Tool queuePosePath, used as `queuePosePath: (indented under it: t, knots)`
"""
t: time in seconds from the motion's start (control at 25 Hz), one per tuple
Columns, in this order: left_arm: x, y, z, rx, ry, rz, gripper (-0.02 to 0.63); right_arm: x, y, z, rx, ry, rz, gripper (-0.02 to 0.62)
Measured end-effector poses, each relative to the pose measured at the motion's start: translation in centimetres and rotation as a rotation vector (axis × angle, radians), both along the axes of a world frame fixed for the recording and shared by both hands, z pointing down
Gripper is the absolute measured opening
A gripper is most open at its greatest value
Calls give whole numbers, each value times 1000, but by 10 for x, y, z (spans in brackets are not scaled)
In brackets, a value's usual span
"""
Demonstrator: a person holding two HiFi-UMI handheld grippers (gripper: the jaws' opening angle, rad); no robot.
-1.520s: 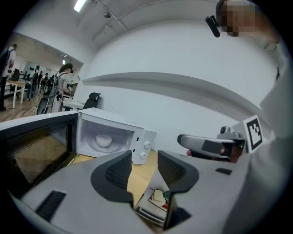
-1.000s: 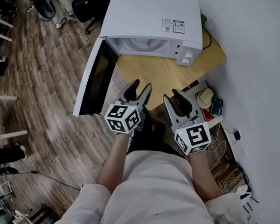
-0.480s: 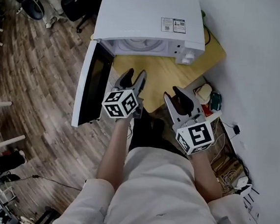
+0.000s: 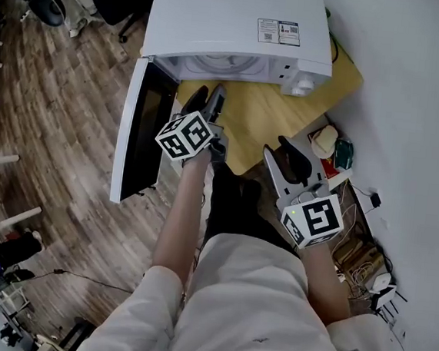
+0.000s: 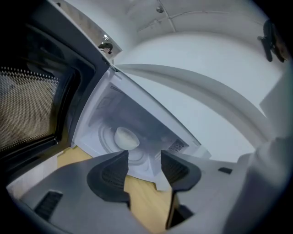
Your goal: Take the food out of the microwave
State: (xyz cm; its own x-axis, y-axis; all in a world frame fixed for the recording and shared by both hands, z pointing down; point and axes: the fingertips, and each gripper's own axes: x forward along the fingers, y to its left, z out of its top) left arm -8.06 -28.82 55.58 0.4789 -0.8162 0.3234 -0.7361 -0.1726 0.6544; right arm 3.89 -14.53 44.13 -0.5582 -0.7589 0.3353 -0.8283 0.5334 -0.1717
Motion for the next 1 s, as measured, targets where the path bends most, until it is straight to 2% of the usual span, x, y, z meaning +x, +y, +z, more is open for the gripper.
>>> queuePosePath:
  t: [0.44, 0.68, 1.0]
  knots:
    - [1, -47, 31, -83, 197, -130, 202, 17, -2, 9, -21, 11, 40, 110]
    - [0, -69, 47, -152, 390, -209, 206, 26, -2, 15, -38, 20, 62, 110]
    - [-7, -87, 65, -216, 459, -304, 207, 34, 2, 25, -65, 23, 87, 110]
